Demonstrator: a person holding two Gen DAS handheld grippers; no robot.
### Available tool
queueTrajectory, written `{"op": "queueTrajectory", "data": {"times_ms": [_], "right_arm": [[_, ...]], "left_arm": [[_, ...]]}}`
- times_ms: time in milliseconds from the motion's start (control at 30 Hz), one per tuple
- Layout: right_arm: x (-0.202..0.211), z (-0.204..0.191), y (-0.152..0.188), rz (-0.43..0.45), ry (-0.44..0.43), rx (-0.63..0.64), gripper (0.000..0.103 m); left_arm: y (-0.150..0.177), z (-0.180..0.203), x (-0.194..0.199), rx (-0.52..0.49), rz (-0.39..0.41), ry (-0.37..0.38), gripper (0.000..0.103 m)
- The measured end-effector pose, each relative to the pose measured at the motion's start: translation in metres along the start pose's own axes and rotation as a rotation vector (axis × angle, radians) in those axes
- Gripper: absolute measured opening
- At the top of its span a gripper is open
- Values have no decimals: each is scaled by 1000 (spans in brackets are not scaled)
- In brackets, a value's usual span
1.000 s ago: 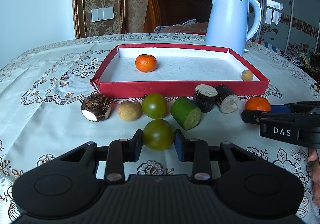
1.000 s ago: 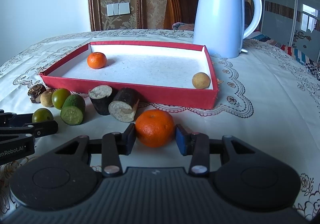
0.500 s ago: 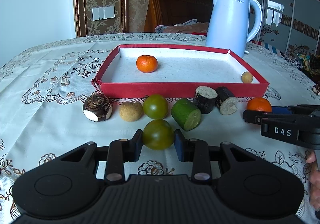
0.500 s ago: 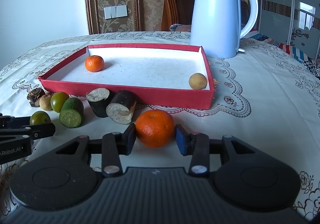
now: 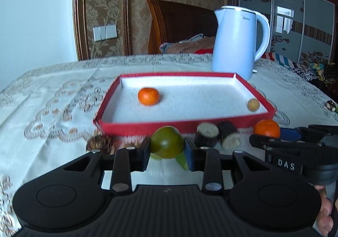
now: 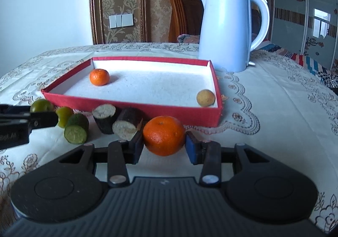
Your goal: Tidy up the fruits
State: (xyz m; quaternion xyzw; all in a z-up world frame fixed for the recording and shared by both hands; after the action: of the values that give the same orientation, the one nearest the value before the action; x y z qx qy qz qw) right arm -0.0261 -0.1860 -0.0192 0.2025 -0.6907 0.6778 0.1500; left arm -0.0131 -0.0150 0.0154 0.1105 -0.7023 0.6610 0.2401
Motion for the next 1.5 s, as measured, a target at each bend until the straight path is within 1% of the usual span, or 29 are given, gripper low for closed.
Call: {"op": "queueTrajectory", "data": {"times_ms": [233, 333, 567, 933, 1167, 1267, 1500], "right_arm": [[0, 3, -14, 29, 13, -7, 40], [0, 2, -21, 42, 18, 5, 39], [-11, -2, -40, 62, 26, 15, 40], [-58, -2, -55, 18, 51, -2, 40], [-88, -2, -56, -40, 51, -13, 40], [-97, -3, -55, -59, 54, -19, 40], [-108, -6, -57, -75, 66, 2, 40]], "left_arm": [[-15, 4, -8, -3, 22, -9, 33], [-20, 5, -16, 4, 15, -5, 33], [-29, 3, -41, 15, -10, -33, 33], [-35, -10, -83, 33, -64, -84, 33], [-36, -18, -101, 55, -101, -99, 33], [-36, -19, -107, 58, -113, -99, 33], [-37, -18, -120, 55, -146, -102, 33]]}}
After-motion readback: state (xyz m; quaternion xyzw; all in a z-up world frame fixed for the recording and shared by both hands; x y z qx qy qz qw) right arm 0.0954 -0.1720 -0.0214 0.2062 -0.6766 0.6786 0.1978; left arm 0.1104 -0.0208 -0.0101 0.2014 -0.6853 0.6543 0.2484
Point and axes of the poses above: each gripper's, at about its wrist camera, not at the fingertips, and x roughly against the way its jaws point, z to its right, y to its underside, the point moved 2 cm from there along -x, roughly the way its jaws point, and after that the axes turned 2 degrees about z, right-handed, at the moved point
